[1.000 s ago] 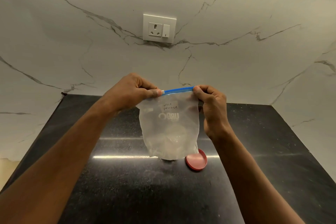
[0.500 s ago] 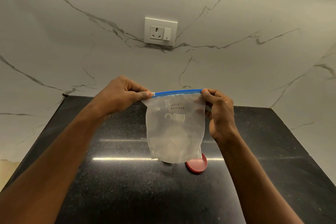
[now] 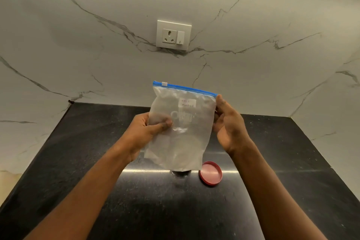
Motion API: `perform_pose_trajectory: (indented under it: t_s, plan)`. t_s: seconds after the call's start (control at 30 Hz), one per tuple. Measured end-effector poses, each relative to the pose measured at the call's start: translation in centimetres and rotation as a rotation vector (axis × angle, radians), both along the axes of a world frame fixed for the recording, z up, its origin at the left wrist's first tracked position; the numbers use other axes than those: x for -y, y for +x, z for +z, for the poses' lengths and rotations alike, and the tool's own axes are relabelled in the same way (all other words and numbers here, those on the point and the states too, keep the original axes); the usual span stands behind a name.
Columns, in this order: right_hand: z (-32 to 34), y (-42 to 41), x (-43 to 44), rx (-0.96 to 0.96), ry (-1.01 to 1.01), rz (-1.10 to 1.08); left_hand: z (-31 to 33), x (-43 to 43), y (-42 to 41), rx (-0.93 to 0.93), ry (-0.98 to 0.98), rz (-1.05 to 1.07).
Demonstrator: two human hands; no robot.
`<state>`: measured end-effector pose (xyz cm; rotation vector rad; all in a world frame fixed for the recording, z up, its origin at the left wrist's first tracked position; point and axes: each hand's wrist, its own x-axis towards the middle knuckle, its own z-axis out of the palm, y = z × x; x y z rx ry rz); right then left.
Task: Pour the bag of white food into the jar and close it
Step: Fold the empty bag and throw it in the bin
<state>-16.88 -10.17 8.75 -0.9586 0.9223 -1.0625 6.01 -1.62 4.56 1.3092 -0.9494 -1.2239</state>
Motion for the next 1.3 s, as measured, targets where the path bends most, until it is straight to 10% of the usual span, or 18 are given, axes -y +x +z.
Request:
perform_pose_trajectory:
  t_s: [0.17,0.4,0.6,0.83,1.3]
  plan:
    - [-2.8,-0.5,-2.5,-0.224,-0.081,0.305,0.1,-0.1,0.0,-0.126,-0.01,0.016]
    - [-3.2,-1.2,-2.8,-0.173,-0.026,0.162,-0.4,-0.4,1.0,-0.173,0.056,-0.083]
    - [-4.0,-0.9,-2.9,0.258,0.372,-0.055,-0.7,-0.5,1.6,-0.822,0.119,-0.151]
    - [-4.4,-1.3,-2.6,0.306,0.445,-0.077,-1.1,-0.6,1.4,-0.021,0.068,-0.273]
    - [-5.3,1.9,-5.9,0.101,-0.049,0.155,-0.5,0.1,-3.0,-0.376,-0.067,0.112]
